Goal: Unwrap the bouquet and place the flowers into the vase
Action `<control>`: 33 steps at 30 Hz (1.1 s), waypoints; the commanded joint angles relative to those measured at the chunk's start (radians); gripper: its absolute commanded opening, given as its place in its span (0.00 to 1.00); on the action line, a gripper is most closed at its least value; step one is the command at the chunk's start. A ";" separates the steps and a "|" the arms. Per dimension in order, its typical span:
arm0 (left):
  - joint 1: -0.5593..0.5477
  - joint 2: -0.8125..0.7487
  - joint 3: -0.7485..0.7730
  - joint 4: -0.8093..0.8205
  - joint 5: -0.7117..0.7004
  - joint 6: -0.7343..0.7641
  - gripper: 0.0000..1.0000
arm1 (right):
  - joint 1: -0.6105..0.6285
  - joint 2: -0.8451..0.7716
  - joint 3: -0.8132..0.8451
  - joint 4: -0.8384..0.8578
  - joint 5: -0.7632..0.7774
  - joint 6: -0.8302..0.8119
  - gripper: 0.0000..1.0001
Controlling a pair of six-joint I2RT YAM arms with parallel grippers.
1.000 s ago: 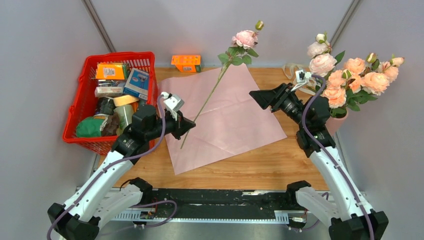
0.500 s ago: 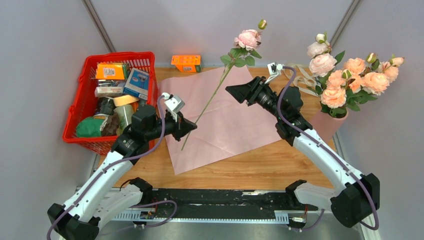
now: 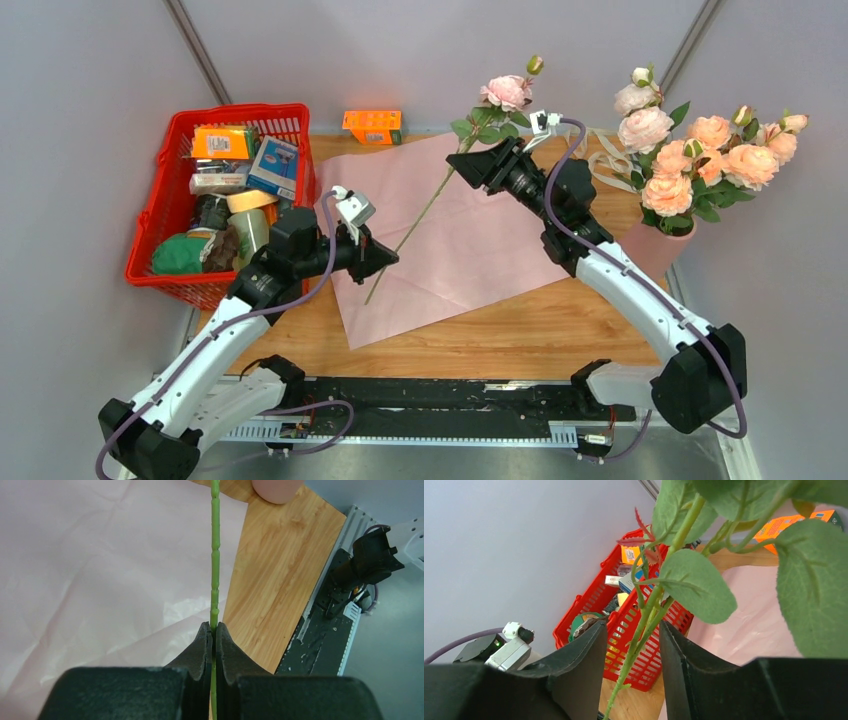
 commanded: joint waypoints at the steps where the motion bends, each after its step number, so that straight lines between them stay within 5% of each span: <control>1: 0.000 -0.017 0.019 0.043 0.046 0.013 0.00 | 0.004 0.004 0.048 0.028 0.052 0.018 0.45; 4: 0.000 -0.015 0.019 0.044 0.051 0.015 0.00 | 0.006 0.004 0.059 0.005 0.078 0.015 0.33; 7: 0.002 -0.006 0.022 0.032 0.040 0.015 0.00 | 0.004 -0.007 0.061 0.010 0.087 -0.007 0.00; 9: 0.000 -0.003 0.031 0.018 0.014 0.016 0.14 | 0.006 -0.025 0.074 -0.007 0.108 -0.062 0.00; 10: 0.000 -0.004 0.034 0.012 -0.005 0.016 0.34 | 0.004 -0.037 0.080 -0.021 0.127 -0.102 0.00; 12: 0.000 -0.007 0.031 0.007 -0.036 0.013 0.56 | 0.006 -0.072 0.100 -0.045 0.180 -0.192 0.00; 18: 0.000 -0.009 0.039 -0.011 -0.075 0.019 0.68 | 0.003 -0.223 0.183 -0.191 0.265 -0.534 0.00; 26: 0.000 -0.009 0.043 -0.022 -0.112 0.019 0.70 | 0.004 -0.447 0.266 -0.452 0.564 -0.944 0.00; 33: 0.000 -0.006 0.043 -0.025 -0.110 0.019 0.72 | 0.004 -0.468 0.502 -0.640 0.798 -1.142 0.00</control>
